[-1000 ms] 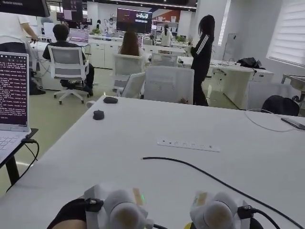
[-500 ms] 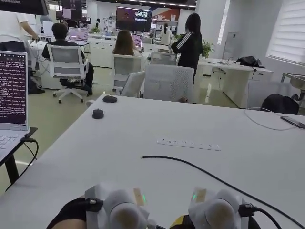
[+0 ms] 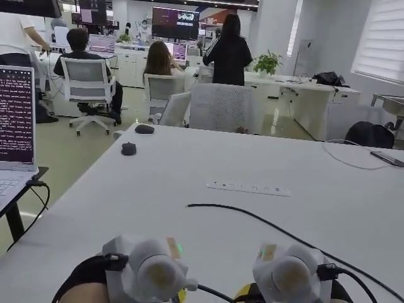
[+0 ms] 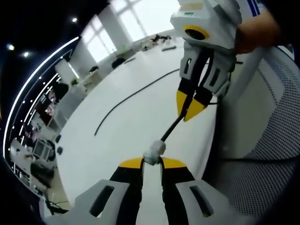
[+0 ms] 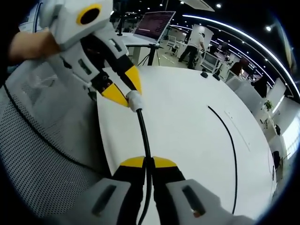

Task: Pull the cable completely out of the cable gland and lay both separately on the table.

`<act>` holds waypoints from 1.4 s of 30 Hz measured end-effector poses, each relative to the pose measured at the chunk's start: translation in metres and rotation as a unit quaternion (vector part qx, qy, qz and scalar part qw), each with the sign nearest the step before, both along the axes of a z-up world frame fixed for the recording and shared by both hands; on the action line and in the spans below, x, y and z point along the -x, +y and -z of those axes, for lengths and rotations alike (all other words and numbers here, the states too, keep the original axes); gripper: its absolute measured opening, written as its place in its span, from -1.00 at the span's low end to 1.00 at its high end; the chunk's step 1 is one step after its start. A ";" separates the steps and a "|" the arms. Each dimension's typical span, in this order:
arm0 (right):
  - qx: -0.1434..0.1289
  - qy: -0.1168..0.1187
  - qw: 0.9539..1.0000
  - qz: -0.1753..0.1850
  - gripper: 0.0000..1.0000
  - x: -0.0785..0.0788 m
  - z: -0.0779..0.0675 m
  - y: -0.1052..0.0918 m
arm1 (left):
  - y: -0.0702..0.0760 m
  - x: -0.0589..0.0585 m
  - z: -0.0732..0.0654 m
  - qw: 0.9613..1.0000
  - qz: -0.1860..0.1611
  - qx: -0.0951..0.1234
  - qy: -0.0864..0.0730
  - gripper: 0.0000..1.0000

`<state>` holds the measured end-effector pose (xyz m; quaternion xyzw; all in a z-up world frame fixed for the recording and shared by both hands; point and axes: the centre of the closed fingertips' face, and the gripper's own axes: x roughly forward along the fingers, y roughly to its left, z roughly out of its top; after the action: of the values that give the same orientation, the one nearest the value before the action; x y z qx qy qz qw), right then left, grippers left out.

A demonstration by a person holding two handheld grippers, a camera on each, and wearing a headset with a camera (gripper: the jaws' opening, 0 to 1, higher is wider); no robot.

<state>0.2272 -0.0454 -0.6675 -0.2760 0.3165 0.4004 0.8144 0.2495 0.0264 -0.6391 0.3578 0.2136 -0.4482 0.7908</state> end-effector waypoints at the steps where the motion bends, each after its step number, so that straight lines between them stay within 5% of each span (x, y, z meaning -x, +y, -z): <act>1: 0.003 0.002 1.000 0.002 -0.94 0.000 0.001 -0.001 | 0.002 -0.001 0.000 1.000 -0.005 -0.004 -0.003 -0.71; 5: 0.009 0.005 0.999 0.033 -0.94 -0.004 0.001 -0.015 | 0.008 -0.005 0.001 1.000 -0.018 -0.006 0.000 -0.71; 8: -0.023 0.006 0.997 0.075 -0.95 -0.014 -0.010 -0.025 | 0.007 -0.005 -0.001 1.000 -0.016 -0.004 -0.002 -0.71; 11: -0.068 -0.012 0.992 0.104 -0.95 -0.035 -0.035 -0.034 | 0.006 -0.005 0.000 1.000 -0.011 -0.007 0.002 -0.71; 12: -0.062 -0.022 0.993 0.101 -0.95 -0.041 -0.042 -0.039 | 0.006 -0.005 0.001 1.000 -0.010 -0.006 0.003 -0.71; 14: -0.056 -0.042 0.992 0.105 -0.95 -0.058 -0.060 -0.049 | 0.006 -0.002 0.005 1.000 -0.006 -0.012 0.008 -0.71; 17: -0.091 -0.074 0.987 0.110 -0.95 -0.092 -0.098 -0.054 | 0.004 0.000 0.008 1.000 0.002 -0.018 0.012 -0.71; 21: -0.158 -0.071 0.979 0.106 -0.94 -0.125 -0.127 -0.049 | 0.002 0.003 0.011 1.000 0.010 -0.022 0.018 -0.71; 25: -0.162 -0.097 0.976 0.110 -0.93 -0.170 -0.159 -0.057 | 0.002 0.006 0.015 0.999 0.015 -0.027 0.029 -0.71; 27: -0.179 -0.121 0.969 0.123 -0.93 -0.201 -0.180 -0.062 | 0.002 0.007 0.017 0.999 0.016 -0.028 0.033 -0.71; 30: -0.178 -0.133 0.964 0.148 -0.91 -0.232 -0.187 -0.074 | 0.003 0.008 0.019 0.999 0.014 -0.028 0.042 -0.71; 34: -0.188 -0.118 0.958 0.181 -0.90 -0.271 -0.168 -0.094 | 0.003 0.013 0.024 0.997 0.012 -0.018 0.068 -0.71; 40: -0.192 -0.031 0.942 0.275 -0.88 -0.289 -0.078 -0.148 | 0.007 0.017 0.030 0.996 0.008 -0.024 0.086 -0.71; 42: -0.185 -0.021 0.937 0.296 -0.87 -0.289 -0.059 -0.166 | 0.006 0.019 0.030 0.995 0.006 -0.014 0.100 -0.71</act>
<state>0.5160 -0.2111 -0.6085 -0.0223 0.2868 0.1868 0.9394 0.2304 0.0325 -0.6693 0.3239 0.2956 -0.4830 0.7579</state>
